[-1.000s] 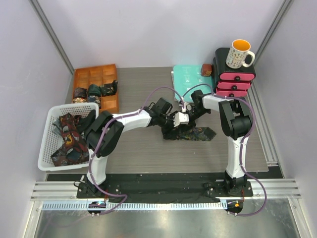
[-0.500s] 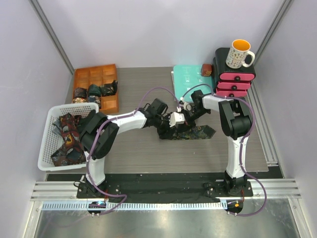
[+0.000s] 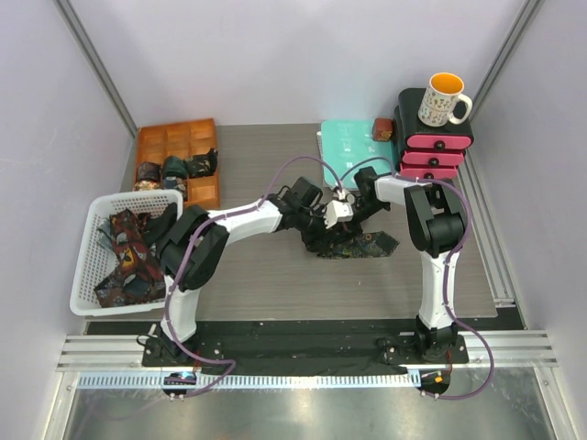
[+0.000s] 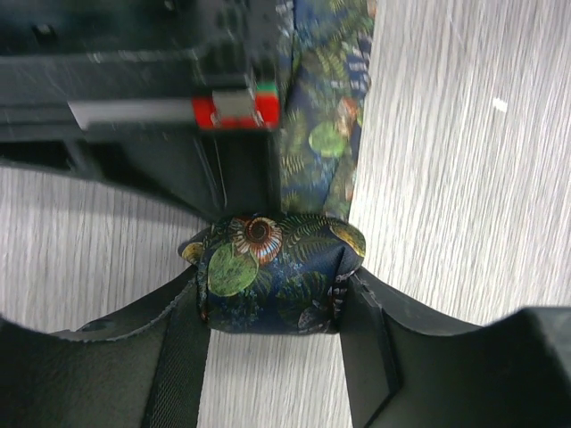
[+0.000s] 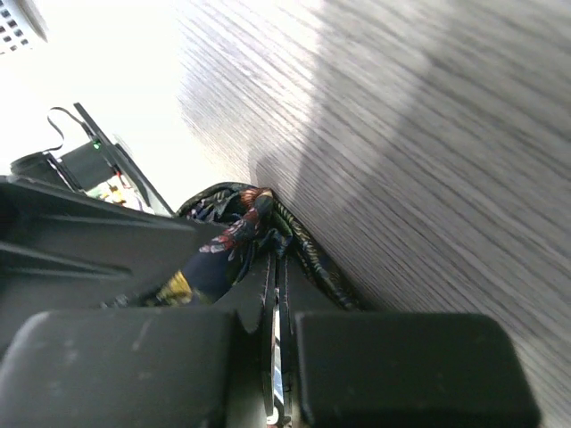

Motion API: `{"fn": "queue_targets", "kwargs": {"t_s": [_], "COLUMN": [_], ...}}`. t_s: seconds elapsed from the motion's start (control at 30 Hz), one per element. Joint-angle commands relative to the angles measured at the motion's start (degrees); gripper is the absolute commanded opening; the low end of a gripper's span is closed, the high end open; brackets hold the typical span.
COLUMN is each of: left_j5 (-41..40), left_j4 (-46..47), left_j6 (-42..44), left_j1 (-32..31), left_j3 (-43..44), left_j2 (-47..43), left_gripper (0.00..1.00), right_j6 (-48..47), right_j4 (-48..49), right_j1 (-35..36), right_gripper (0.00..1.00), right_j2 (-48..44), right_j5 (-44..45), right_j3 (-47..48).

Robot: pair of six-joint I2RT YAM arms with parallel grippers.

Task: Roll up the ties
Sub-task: Roll the tie at the center of the board.

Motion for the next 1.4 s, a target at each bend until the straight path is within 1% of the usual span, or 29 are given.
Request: {"fn": "queue_targets", "kwargs": {"t_s": [0.0,0.13,0.2,0.27,0.3,0.43,0.5,0.53,0.63,0.77,0.87,0.9,0.97,1.0,1.03,1.2,1.37], "left_j5": [0.15,-1.17,-3.10,-5.29,-6.17,-9.78,-12.23,-13.03,-15.05,-17.69,-17.70,-17.61,-17.26,-17.25,-17.17,-16.38,-15.76], "left_j4": [5.92,6.10,5.48,4.26,4.08,1.53,0.04,-1.53,-4.17,-7.35,-8.31,-8.58,-8.84,-9.19,-9.28,-10.16,-10.78], "left_j6": [-5.35,-6.32,-6.41,-6.23,-6.32,-6.41,-5.18,-5.09,-5.00,-4.56,-4.91,-4.91,-4.91,-4.74,-4.48,-3.07,-2.28], "left_j1": [-1.93,-2.90,-3.87,-4.65,-4.83,-6.15,-7.20,-7.56,-8.35,-8.70,-8.70,-8.70,-8.70,-8.70,-8.70,-8.79,-8.70], "left_j3": [4.31,2.73,1.59,0.62,0.36,-0.08,-0.09,0.18,1.41,2.90,2.20,2.03,1.32,1.23,0.97,0.79,1.67], "left_j2": [3.95,4.92,5.62,5.97,6.24,7.81,8.61,9.74,11.68,14.15,14.59,14.59,14.94,15.03,15.20,16.43,16.87], "left_gripper": [0.53,0.53,0.52,0.50,0.47,0.44,0.42,0.42,0.41,0.39,0.38,0.37,0.36,0.36,0.36,0.36,0.35], "right_j6": [3.39,8.41,10.69,11.23,11.40,12.10,11.85,11.23,9.56,7.98,6.58,6.13,5.52,5.17,4.73,2.18,1.74], "right_j4": [10.00,14.92,16.86,17.74,18.01,18.54,17.75,17.05,10.13,7.12,4.57,3.60,1.58,0.88,-0.61,-5.27,-5.99], "right_j1": [1.41,1.41,1.41,1.41,1.50,1.41,1.24,0.80,0.54,-0.26,-1.22,-1.66,-3.06,-3.68,-4.12,-6.67,-7.46], "right_gripper": [0.01,0.01,0.01,0.01,0.01,0.01,0.02,0.05,0.07,0.13,0.22,0.28,0.34,0.38,0.40,0.41,0.40], "right_j2": [2.73,1.06,0.62,0.01,-0.34,-1.93,-2.19,-1.93,-0.26,0.18,-0.26,-0.35,-0.96,-1.14,-1.66,-3.33,-6.67], "right_j5": [9.29,6.58,4.81,3.85,2.97,0.77,1.12,1.90,3.84,4.72,5.07,4.90,4.46,4.28,4.02,2.00,-1.33], "right_j3": [-3.15,-6.14,-7.19,-7.81,-8.08,-8.61,-8.34,-8.17,-5.89,-4.22,-2.90,-2.54,-1.84,-1.49,-0.79,2.03,1.59]}}
